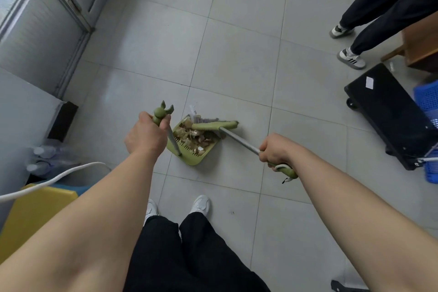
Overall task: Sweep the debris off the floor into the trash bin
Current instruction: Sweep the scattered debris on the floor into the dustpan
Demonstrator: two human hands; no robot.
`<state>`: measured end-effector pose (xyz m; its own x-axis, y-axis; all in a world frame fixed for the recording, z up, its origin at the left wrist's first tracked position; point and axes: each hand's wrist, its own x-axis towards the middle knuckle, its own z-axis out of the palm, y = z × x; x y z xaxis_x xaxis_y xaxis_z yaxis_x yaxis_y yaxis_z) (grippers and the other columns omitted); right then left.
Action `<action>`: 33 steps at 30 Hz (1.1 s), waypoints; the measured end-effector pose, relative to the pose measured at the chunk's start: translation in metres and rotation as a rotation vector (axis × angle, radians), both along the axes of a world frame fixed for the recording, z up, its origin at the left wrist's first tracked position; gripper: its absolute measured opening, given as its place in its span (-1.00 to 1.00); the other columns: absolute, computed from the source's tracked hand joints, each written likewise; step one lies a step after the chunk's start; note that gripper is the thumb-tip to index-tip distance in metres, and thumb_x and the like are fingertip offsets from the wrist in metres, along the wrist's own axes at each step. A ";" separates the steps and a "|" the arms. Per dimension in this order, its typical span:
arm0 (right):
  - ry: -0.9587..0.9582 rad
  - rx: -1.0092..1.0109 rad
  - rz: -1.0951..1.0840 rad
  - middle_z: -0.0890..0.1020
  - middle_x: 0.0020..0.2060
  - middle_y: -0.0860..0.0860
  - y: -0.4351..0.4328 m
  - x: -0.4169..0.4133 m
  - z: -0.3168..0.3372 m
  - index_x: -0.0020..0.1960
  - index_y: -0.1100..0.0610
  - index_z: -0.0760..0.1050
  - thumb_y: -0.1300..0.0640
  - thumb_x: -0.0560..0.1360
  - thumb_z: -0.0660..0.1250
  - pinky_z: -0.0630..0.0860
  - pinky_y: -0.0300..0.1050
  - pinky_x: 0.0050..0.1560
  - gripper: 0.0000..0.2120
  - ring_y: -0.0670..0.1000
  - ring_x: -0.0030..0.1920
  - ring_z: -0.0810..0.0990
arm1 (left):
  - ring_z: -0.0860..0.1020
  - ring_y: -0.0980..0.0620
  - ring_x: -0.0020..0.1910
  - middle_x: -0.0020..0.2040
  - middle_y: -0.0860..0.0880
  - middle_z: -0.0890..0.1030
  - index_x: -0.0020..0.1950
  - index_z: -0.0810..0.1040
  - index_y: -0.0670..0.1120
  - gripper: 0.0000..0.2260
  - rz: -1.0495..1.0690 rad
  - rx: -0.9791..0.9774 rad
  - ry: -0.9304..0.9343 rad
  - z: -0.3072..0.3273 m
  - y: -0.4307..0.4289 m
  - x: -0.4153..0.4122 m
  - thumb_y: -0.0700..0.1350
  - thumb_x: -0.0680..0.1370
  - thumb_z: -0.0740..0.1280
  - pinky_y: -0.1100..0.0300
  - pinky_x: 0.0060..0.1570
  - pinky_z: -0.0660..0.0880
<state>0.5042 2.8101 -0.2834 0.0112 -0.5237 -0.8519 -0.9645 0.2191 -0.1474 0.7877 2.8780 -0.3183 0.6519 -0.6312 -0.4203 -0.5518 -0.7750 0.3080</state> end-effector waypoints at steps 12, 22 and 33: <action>-0.029 -0.088 -0.132 0.57 -0.43 0.12 0.015 -0.031 0.041 0.05 0.12 0.59 0.31 0.40 0.35 0.45 -0.21 -0.48 -0.75 0.02 -0.53 0.47 | 0.45 -0.15 -0.15 -0.11 -0.10 0.53 0.08 0.41 -0.12 -0.53 0.046 -0.036 0.044 0.000 0.026 0.015 0.30 0.56 0.16 0.03 -0.14 0.36; -0.151 -0.149 -0.452 0.59 -0.39 0.21 -0.032 0.037 0.009 -0.09 0.36 0.58 0.32 0.38 0.35 0.53 -0.15 -0.42 -0.86 0.06 -0.55 0.53 | 0.45 -0.14 -0.13 -0.08 -0.09 0.55 0.07 0.41 -0.11 -0.54 0.043 -0.034 0.058 -0.003 0.025 0.044 0.30 0.56 0.18 0.04 -0.14 0.33; -0.079 0.033 -0.313 0.57 -0.39 0.26 -0.037 0.098 -0.045 -0.05 0.40 0.57 0.30 0.37 0.37 0.57 0.18 -0.10 -0.79 0.20 -0.34 0.56 | 0.53 -0.18 0.01 -0.08 -0.06 0.52 0.11 0.42 -0.10 -0.57 0.015 0.029 0.059 -0.008 0.003 0.069 0.27 0.57 0.18 0.07 -0.12 0.29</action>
